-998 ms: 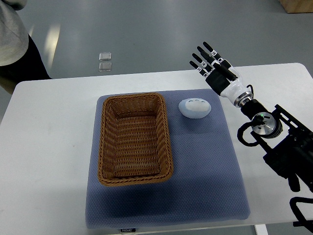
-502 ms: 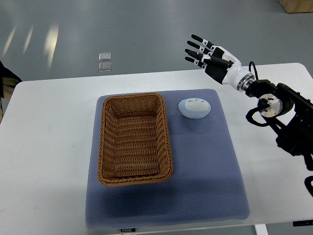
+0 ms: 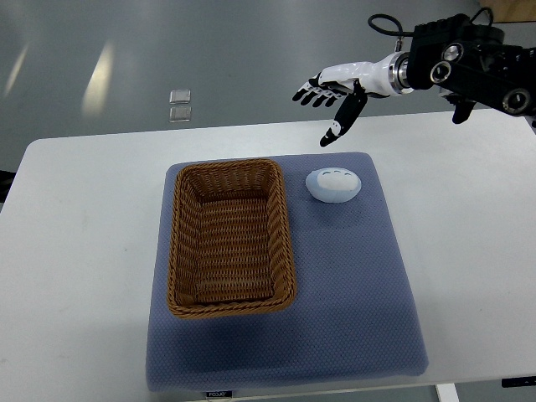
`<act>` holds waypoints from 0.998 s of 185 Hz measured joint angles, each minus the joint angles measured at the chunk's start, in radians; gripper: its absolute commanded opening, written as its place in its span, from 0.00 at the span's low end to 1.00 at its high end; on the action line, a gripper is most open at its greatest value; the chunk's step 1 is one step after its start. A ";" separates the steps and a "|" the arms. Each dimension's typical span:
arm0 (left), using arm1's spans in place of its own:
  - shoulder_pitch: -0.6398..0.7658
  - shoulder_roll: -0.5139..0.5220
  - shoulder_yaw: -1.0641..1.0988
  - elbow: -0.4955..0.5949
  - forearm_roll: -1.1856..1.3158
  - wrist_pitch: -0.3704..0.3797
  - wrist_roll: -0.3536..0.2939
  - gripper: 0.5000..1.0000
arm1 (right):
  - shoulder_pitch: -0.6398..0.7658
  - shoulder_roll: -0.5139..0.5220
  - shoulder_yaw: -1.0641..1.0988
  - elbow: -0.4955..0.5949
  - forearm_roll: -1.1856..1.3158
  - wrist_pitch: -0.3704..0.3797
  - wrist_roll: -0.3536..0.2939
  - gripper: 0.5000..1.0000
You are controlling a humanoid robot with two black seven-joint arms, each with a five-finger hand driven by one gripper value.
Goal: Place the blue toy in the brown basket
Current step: 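Lower the right hand onto the egg toy and close fingers around it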
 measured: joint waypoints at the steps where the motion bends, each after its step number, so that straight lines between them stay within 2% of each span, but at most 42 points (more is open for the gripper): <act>1: 0.000 0.000 0.000 0.000 0.000 0.000 0.000 1.00 | 0.001 0.002 -0.003 0.000 0.000 0.000 -0.001 0.81; 56: 0.000 0.000 0.000 0.009 -0.002 0.000 0.000 1.00 | 0.003 0.070 -0.064 0.014 -0.001 0.004 -0.080 0.81; 104: 0.001 0.000 -0.002 0.010 -0.002 0.000 0.000 1.00 | -0.059 0.071 -0.066 0.016 -0.022 -0.015 -0.085 0.81; 161: 0.002 0.000 -0.002 0.012 -0.002 0.000 0.000 1.00 | -0.132 0.087 -0.065 0.002 -0.092 -0.097 -0.085 0.79; 185: 0.003 0.000 -0.002 0.014 -0.002 0.000 0.000 1.00 | -0.153 0.093 -0.066 -0.007 -0.127 -0.109 -0.084 0.78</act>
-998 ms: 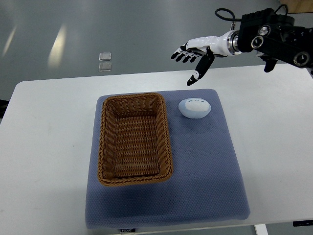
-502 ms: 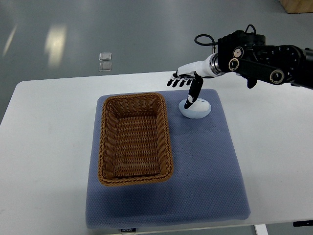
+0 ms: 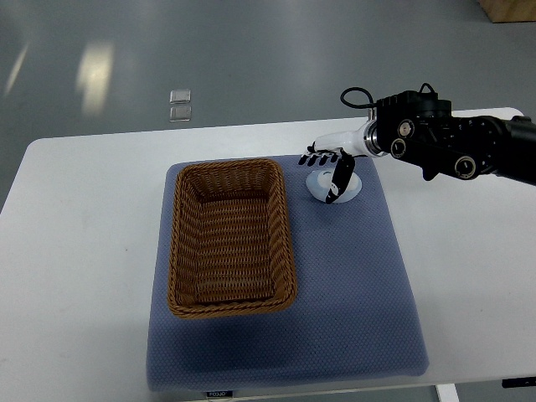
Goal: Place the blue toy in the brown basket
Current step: 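Lower the right hand onto the egg toy and close fingers around it, then lift the egg toy off the cushion with the right hand, then carry the egg toy over the wicker basket and release it inside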
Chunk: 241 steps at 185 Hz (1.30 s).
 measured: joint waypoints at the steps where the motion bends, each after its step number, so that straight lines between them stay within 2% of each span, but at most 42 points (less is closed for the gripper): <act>1: 0.000 0.000 0.000 0.000 0.000 0.000 0.000 1.00 | -0.001 0.000 0.000 0.000 -0.001 0.000 0.000 0.78; 28: 0.000 0.000 0.000 0.000 0.000 0.000 0.000 1.00 | -0.022 0.002 -0.001 -0.010 -0.019 -0.016 0.000 0.77; 40: 0.000 0.000 0.000 0.000 0.000 0.000 0.000 1.00 | -0.032 0.002 -0.001 -0.013 -0.028 -0.023 0.000 0.72; 67: 0.002 0.000 0.000 0.000 0.000 0.000 0.000 1.00 | -0.046 0.004 -0.001 -0.023 -0.043 -0.036 0.002 0.48; 100: 0.002 0.000 0.000 0.000 0.000 0.000 0.000 1.00 | -0.061 0.004 -0.001 -0.039 -0.047 -0.057 0.002 0.09; 112: 0.002 0.000 0.000 0.000 0.000 0.000 0.000 1.00 | -0.062 0.004 -0.001 -0.041 -0.047 -0.060 0.002 0.03; 158: 0.002 0.000 0.000 0.000 0.000 0.000 0.000 1.00 | 0.019 -0.028 0.009 -0.028 -0.027 -0.034 0.002 0.00; 204: 0.002 0.000 0.000 -0.004 0.000 0.000 0.000 1.00 | 0.172 -0.112 0.012 0.109 0.019 0.027 0.002 0.00; 225: 0.002 0.000 0.000 -0.004 0.000 0.000 0.000 1.00 | 0.215 -0.104 0.012 0.154 0.062 0.032 0.002 0.01; 241: 0.002 0.000 0.000 -0.004 0.000 0.000 0.000 1.00 | 0.234 -0.057 0.009 0.166 0.078 0.029 0.002 0.02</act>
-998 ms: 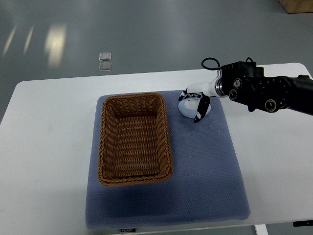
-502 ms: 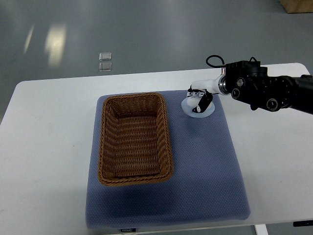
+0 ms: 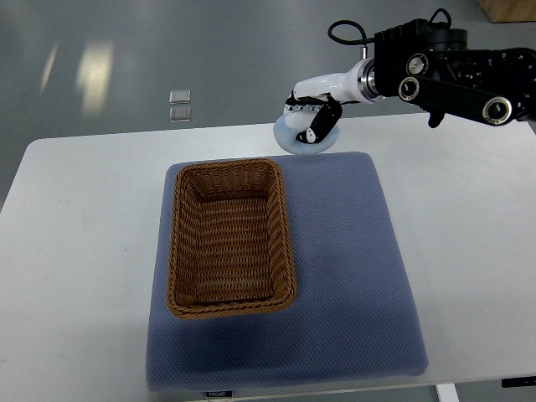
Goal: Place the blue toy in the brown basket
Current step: 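Carry the egg toy over the wicker basket and release it inside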
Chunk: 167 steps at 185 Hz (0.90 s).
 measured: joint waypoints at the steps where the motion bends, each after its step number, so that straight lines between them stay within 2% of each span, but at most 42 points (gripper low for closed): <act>1: 0.000 0.000 0.000 0.000 0.000 0.000 0.000 1.00 | 0.001 0.004 -0.001 0.000 0.000 0.000 0.000 0.02; 32: 0.000 0.000 0.000 0.001 0.000 0.000 0.000 1.00 | 0.007 0.138 -0.009 -0.008 0.005 -0.010 0.000 0.03; 68: -0.001 0.000 0.000 -0.001 0.000 0.000 0.000 1.00 | 0.005 0.282 -0.029 -0.066 0.005 -0.026 0.002 0.05; 123: -0.002 0.000 0.000 -0.001 0.000 0.000 0.000 1.00 | -0.088 0.301 -0.036 -0.147 -0.008 -0.067 0.006 0.07; 132: -0.002 0.000 0.000 -0.001 0.000 0.000 0.000 1.00 | -0.102 0.301 -0.036 -0.152 -0.009 -0.069 0.007 0.13; 148: -0.002 0.000 0.000 -0.001 0.000 0.000 0.000 1.00 | -0.119 0.301 -0.036 -0.158 -0.010 -0.071 0.008 0.14; 167: -0.002 0.000 0.000 -0.001 0.000 0.000 0.000 1.00 | -0.132 0.301 -0.036 -0.160 -0.007 -0.076 0.009 0.25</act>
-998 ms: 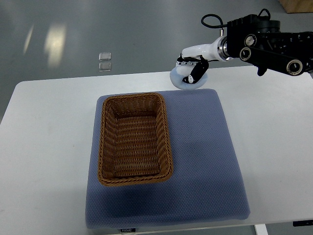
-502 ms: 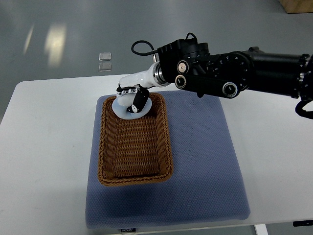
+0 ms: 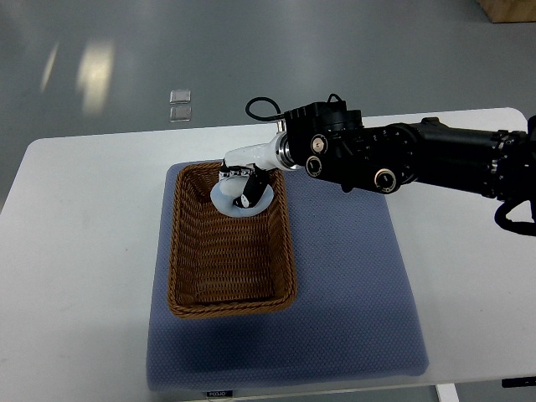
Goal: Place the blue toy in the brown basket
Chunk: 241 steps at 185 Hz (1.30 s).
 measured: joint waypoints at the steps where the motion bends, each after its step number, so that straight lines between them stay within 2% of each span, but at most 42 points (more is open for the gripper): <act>1: 0.000 0.000 0.000 0.000 0.000 0.000 0.000 1.00 | -0.001 0.000 0.000 0.000 0.000 0.000 0.000 0.25; 21: 0.000 0.000 0.000 0.000 0.000 0.000 0.000 1.00 | -0.016 0.000 0.001 -0.004 0.005 -0.004 0.001 0.36; 67: 0.000 0.000 0.000 0.001 0.000 0.000 0.000 1.00 | -0.062 0.000 0.002 -0.018 0.006 -0.016 0.001 0.44; 112: 0.000 0.000 0.000 0.001 0.000 0.000 0.000 1.00 | -0.072 0.000 0.008 -0.023 0.007 -0.017 0.003 0.70; 132: 0.000 0.000 0.000 0.001 0.000 0.000 0.000 1.00 | -0.069 0.000 0.022 -0.028 0.010 -0.027 0.005 0.73; 141: 0.000 0.000 0.000 0.001 0.000 0.000 0.000 1.00 | -0.062 0.000 0.039 -0.029 0.012 -0.029 0.005 0.79; 181: 0.000 0.000 0.000 0.001 0.000 0.000 0.000 1.00 | -0.019 0.000 0.169 -0.030 0.056 -0.025 0.006 0.79; 206: 0.000 0.000 0.001 0.001 0.000 0.000 0.000 1.00 | -0.022 -0.005 0.315 -0.030 0.123 -0.030 0.034 0.79; 224: 0.000 0.000 0.001 0.000 0.000 0.001 0.000 1.00 | -0.072 -0.047 0.445 -0.030 0.183 -0.036 0.066 0.79; 241: 0.000 0.000 0.001 0.000 0.000 0.001 0.000 1.00 | -0.176 -0.096 0.605 -0.030 0.261 -0.038 0.103 0.79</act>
